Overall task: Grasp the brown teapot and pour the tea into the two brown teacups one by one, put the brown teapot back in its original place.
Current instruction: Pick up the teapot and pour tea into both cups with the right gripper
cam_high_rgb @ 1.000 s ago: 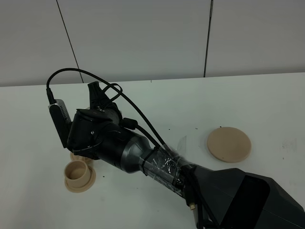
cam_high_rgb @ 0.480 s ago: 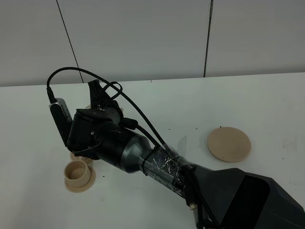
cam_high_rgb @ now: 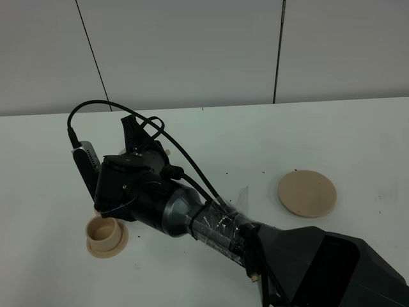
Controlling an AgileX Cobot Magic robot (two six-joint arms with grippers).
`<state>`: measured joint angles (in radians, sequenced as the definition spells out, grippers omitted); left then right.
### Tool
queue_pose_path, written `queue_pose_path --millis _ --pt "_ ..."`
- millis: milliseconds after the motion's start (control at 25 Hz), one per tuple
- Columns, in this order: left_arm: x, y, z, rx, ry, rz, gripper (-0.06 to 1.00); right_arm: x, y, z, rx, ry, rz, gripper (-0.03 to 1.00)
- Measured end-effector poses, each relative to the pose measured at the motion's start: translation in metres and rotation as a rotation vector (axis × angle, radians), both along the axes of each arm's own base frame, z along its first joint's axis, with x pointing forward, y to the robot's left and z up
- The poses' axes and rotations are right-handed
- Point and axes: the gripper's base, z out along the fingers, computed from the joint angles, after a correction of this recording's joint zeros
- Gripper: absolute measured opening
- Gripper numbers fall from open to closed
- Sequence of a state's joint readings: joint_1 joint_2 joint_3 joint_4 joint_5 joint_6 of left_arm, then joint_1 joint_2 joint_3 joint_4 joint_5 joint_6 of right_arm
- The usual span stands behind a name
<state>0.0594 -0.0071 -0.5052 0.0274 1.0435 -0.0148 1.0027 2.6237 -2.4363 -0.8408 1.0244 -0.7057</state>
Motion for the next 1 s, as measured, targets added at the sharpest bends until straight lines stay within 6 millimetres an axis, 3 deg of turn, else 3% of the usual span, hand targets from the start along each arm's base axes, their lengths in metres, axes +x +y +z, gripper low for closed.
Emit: queue_pose_path --millis 1000 --pt "0.0000 0.0000 0.0000 0.001 0.000 0.000 0.24 0.0013 0.0024 0.0030 -0.067 -0.062 0.065 0.09"
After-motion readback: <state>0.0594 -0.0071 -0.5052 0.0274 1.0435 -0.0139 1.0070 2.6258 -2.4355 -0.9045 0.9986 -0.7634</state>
